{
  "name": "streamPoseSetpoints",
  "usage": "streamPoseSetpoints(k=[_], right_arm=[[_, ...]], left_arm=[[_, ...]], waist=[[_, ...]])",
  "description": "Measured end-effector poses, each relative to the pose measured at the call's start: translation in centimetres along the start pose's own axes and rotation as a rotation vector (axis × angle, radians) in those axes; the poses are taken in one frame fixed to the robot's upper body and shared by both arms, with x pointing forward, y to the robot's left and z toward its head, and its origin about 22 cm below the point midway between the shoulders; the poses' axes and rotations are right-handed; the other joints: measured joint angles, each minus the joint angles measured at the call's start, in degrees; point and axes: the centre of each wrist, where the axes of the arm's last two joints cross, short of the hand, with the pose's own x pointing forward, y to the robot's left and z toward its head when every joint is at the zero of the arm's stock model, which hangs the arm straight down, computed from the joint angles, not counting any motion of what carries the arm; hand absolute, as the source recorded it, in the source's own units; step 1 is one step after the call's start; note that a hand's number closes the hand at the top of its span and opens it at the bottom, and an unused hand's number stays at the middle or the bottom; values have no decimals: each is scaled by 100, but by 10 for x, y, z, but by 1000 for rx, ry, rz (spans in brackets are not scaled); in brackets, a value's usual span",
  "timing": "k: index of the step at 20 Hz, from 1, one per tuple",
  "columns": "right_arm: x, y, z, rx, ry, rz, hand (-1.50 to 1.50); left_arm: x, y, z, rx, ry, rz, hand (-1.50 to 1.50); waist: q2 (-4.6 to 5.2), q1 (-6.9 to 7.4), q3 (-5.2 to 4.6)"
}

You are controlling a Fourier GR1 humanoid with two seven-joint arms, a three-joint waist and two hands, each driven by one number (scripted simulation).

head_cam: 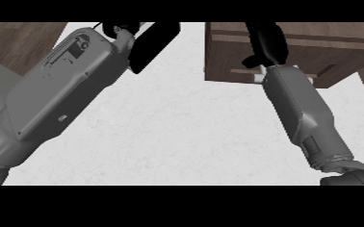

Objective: Pick up the can, place it into the drawer and close the drawer

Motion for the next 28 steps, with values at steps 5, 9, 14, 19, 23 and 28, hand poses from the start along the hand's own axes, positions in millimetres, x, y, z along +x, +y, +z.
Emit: streamPoseSetpoints(k=[5, 9, 14, 19, 23, 28], right_arm=[[-4, -5, -10, -17, 25, 9, -150], [-5, -9, -17, -14, 43, 21, -150], [-11, -19, -27, 15, 59, 41, -150], [-14, -23, -31, 73, 43, 0, -150], [-15, -26, -34, 100, 47, -155, -150], [-14, -29, -37, 75, 101, -432, -150]], left_arm=[[7, 10, 1, -10, -16, -3, -150], [11, 15, 3, -22, -14, -5, -150], [15, 15, 7, -30, -11, -4, -150], [9, 16, 15, -46, -9, -3, -150], [11, 17, 17, -45, -8, 0, -150], [10, 23, 19, -43, -3, 1, -150]], waist=[[61, 68, 33], [93, 109, 48], [159, 166, 79], [182, 193, 100], [189, 162, 104], [146, 120, 105]])
